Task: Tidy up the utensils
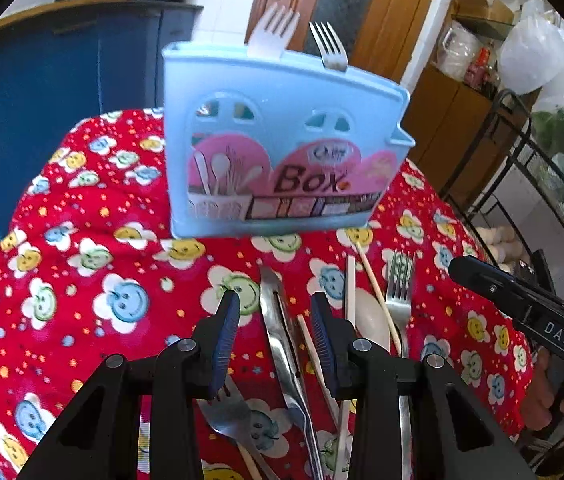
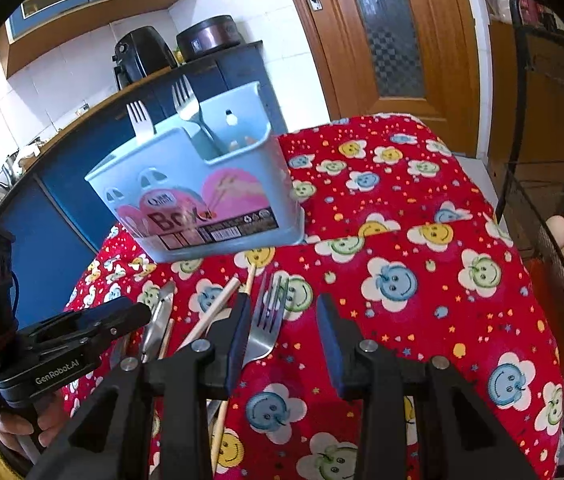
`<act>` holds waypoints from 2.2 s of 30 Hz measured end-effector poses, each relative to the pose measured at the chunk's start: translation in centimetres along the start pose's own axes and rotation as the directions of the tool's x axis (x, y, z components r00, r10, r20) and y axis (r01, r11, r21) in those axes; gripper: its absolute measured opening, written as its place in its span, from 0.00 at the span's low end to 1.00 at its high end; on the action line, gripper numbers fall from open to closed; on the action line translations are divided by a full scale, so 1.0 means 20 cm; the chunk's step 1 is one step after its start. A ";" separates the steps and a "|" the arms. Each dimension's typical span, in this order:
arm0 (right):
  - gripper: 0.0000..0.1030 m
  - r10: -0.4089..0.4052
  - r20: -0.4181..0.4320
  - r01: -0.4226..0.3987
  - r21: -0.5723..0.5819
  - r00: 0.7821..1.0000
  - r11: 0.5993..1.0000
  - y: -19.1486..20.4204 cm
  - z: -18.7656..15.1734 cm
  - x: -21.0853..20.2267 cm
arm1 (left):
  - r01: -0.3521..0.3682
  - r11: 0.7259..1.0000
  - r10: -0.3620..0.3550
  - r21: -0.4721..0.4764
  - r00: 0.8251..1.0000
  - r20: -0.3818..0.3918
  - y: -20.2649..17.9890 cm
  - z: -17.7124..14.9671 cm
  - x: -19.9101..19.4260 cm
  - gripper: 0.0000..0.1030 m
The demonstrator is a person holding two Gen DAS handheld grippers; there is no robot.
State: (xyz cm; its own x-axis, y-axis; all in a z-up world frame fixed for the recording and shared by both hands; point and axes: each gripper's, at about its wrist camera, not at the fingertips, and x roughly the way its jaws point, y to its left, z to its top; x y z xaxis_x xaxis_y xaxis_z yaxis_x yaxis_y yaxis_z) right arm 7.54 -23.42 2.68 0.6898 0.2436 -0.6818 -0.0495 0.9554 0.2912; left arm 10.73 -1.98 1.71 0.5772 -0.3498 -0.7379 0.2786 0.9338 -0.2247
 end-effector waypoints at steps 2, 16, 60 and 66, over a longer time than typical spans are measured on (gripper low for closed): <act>0.35 -0.002 -0.007 0.002 0.001 1.000 1.000 -0.01 -0.01 0.01 | -0.010 1.000 0.010 0.003 1.000 -0.014 -0.01 -0.01 0.03 0.37; 0.35 0.012 -0.042 -0.012 0.006 0.999 1.000 -0.03 -0.03 0.07 | 0.034 0.999 -0.034 -0.012 0.998 -0.058 -0.01 -0.03 0.13 0.15; 0.03 0.100 0.116 -0.095 -0.045 0.988 0.994 0.07 0.05 -0.09 | 0.165 0.985 -0.159 -0.054 0.981 0.107 0.02 0.01 -0.09 0.02; 0.03 0.069 0.192 -0.055 -0.080 0.979 0.995 0.11 0.07 -0.20 | 0.166 0.986 -0.158 -0.035 0.973 0.169 0.00 0.02 -0.21 0.02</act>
State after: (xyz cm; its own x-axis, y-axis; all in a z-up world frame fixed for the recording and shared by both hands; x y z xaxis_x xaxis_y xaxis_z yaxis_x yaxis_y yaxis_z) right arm 5.68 -22.60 7.08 0.8106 0.2725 -0.5184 -0.1450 0.9510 0.2731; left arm 8.60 -0.53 4.99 0.6475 -0.5004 -0.5748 0.3431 0.8649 -0.3664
